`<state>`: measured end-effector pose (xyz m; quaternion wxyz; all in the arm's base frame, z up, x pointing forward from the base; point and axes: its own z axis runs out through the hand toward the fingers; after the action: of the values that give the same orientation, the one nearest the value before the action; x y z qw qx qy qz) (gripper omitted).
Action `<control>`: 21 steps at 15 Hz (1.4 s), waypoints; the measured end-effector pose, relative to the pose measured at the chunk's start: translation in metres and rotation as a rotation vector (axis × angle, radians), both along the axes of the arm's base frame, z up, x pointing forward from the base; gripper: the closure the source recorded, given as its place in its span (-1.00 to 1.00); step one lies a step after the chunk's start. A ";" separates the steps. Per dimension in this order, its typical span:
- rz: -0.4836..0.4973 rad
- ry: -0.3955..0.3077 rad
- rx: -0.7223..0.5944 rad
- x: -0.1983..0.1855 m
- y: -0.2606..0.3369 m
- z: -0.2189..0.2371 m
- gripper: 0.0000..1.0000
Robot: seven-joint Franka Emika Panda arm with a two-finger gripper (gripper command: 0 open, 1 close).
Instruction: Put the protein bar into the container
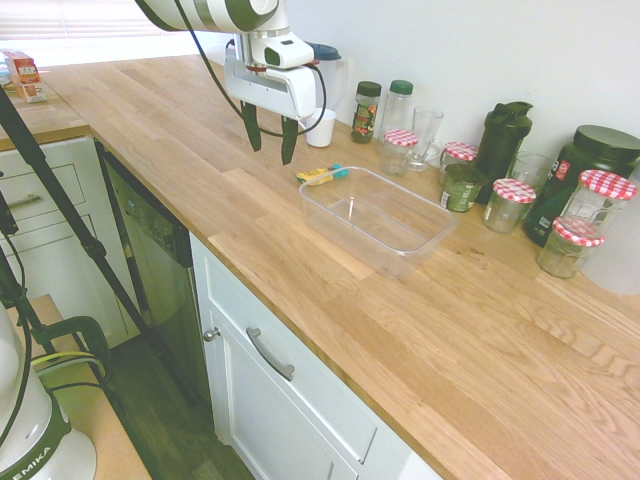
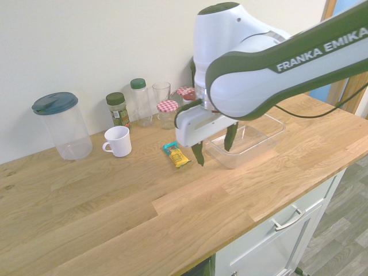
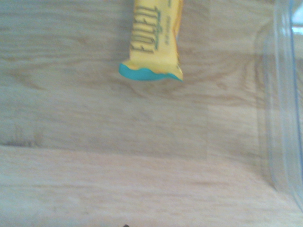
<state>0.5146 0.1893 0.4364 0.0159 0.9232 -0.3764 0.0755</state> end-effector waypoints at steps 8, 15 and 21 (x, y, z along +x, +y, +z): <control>-0.034 0.033 -0.015 0.078 0.014 -0.042 -1.00; -0.036 0.066 0.014 0.115 0.003 -0.072 -1.00; -0.021 0.078 0.040 0.122 0.000 -0.078 1.00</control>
<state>0.6371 0.1898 0.3584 0.0132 0.9215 -0.3868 0.0317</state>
